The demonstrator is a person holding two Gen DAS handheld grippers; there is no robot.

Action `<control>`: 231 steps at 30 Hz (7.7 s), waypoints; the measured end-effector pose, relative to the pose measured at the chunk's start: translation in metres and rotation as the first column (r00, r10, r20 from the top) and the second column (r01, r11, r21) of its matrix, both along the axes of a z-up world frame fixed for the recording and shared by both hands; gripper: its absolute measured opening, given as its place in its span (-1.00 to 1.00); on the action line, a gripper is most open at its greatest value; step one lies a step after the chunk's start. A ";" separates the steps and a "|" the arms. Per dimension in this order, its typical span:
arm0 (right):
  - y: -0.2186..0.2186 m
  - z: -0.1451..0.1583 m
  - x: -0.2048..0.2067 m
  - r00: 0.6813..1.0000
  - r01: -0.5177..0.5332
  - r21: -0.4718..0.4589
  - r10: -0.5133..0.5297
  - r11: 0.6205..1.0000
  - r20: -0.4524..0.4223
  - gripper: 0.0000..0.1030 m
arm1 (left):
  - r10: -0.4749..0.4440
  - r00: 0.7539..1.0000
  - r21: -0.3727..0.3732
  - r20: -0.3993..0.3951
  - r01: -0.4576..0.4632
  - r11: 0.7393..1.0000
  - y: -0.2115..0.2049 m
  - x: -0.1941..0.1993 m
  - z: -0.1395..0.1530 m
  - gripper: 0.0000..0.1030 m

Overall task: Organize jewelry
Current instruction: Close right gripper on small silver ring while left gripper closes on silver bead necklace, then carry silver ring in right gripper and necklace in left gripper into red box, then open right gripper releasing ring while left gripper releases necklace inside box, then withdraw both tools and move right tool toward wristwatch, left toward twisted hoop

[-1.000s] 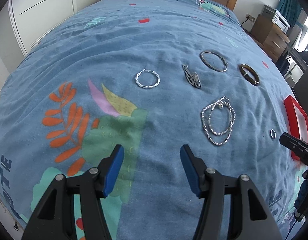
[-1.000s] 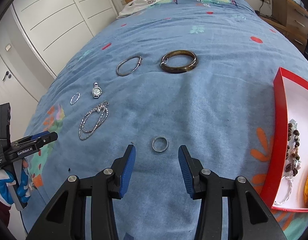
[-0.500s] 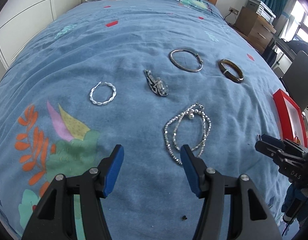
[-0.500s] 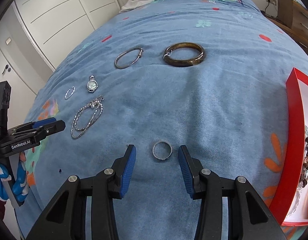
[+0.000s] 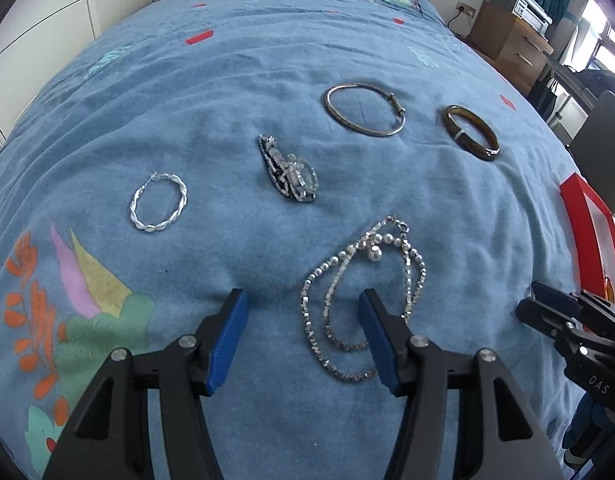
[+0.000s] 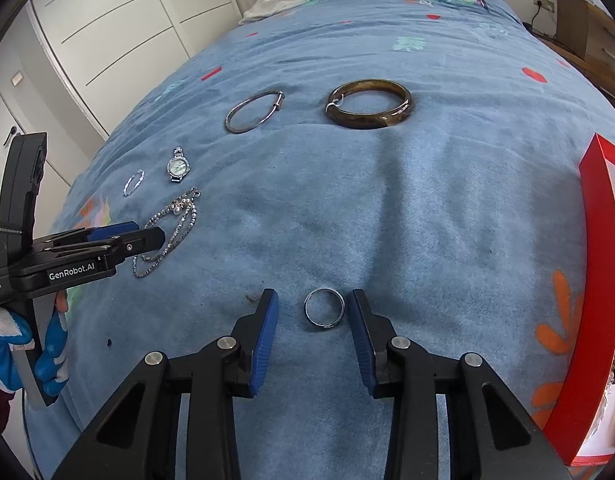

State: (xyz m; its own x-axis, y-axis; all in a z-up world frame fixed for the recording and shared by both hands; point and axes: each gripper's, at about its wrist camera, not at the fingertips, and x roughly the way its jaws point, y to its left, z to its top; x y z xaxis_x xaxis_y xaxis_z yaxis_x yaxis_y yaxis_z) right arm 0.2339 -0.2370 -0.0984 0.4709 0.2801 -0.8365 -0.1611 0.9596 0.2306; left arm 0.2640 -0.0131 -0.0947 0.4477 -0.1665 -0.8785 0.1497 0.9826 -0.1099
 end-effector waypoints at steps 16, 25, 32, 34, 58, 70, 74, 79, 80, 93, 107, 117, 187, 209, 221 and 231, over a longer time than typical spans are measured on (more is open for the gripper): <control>-0.001 0.001 -0.005 0.999 0.022 -0.015 -0.021 1.000 0.042 -0.60 | -0.065 0.998 0.051 0.023 0.064 0.997 -0.012 -0.011 0.004 -0.93; -0.003 0.023 -0.022 0.996 0.016 -0.004 -0.016 1.000 0.088 -0.61 | -0.074 0.994 0.059 0.079 0.070 0.996 -0.019 -0.028 0.037 -0.93; -0.008 0.050 -0.038 0.991 0.023 0.012 -0.024 1.000 0.134 -0.61 | -0.090 0.987 0.068 0.136 0.081 0.994 -0.026 -0.040 0.073 -0.93; -0.009 0.058 -0.043 0.988 0.026 0.014 -0.028 1.000 0.149 -0.61 | -0.098 0.983 0.075 0.154 0.087 0.993 -0.029 -0.045 0.084 -0.93; -0.136 0.132 -0.110 0.950 0.178 -0.014 -0.169 0.984 0.263 -0.61 | -0.369 0.887 0.035 0.278 0.374 0.927 -0.209 -0.084 0.190 -0.93; -0.249 0.113 -0.094 0.938 0.283 -0.064 -0.262 0.957 0.226 -0.61 | -0.505 0.826 0.052 0.251 0.509 0.859 -0.349 -0.064 0.171 -0.93; -0.270 0.100 -0.077 0.944 0.284 -0.081 -0.263 0.955 0.201 -0.61 | -0.503 0.835 0.047 0.222 0.506 0.861 -0.373 -0.048 0.153 -0.93; -0.286 0.083 -0.053 0.958 0.251 -0.092 -0.235 0.964 0.162 -0.61 | -0.480 0.860 0.052 0.171 0.479 0.876 -0.388 -0.024 0.121 -0.93; -0.288 0.079 -0.048 0.963 0.239 -0.092 -0.224 0.967 0.150 -0.61 | -0.474 0.866 0.052 0.160 0.472 0.880 -0.390 -0.020 0.115 -0.93; -0.278 0.044 -0.016 0.999 0.047 -0.185 -0.042 0.982 0.031 -0.61 | -0.452 0.890 0.051 0.054 0.450 0.892 -0.391 -0.001 0.052 -0.92; -0.274 0.031 -0.013 1.000 0.018 -0.243 -0.021 0.970 -0.008 -0.60 | -0.412 0.911 -0.010 -0.030 0.412 0.911 -0.377 0.009 0.031 -0.85; -0.275 0.032 -0.016 0.999 0.043 -0.229 -0.046 0.973 -0.006 -0.60 | -0.429 0.903 -0.039 -0.027 0.428 0.903 -0.379 0.002 0.043 -0.46; -0.027 0.210 -0.227 0.953 0.053 -0.142 -0.008 0.988 0.301 -0.11 | 0.024 0.887 0.043 0.462 -0.049 0.998 0.054 -0.260 0.218 0.07; 0.058 0.161 -0.179 0.977 -0.060 -0.119 0.083 0.991 0.197 0.01 | 0.097 0.919 0.048 0.383 -0.124 0.991 0.103 -0.217 0.170 0.07; 0.071 0.121 -0.111 0.986 -0.096 -0.070 0.105 0.993 0.132 0.01 | 0.149 0.946 0.043 0.288 -0.169 0.985 0.121 -0.153 0.127 0.07; 0.075 0.087 -0.047 0.985 -0.141 -0.042 0.145 0.989 0.090 0.01 | 0.160 0.967 0.009 0.196 -0.165 0.986 0.117 -0.073 0.085 0.07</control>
State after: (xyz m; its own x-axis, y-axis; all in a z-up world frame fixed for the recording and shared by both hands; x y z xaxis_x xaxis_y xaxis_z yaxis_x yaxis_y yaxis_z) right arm 0.1868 -0.1625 -0.0111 0.5043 0.3215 -0.8015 -0.3165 0.9323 0.1748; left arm 0.1910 0.1038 -0.0100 0.6292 -0.0565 -0.7752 0.0035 0.9975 -0.0699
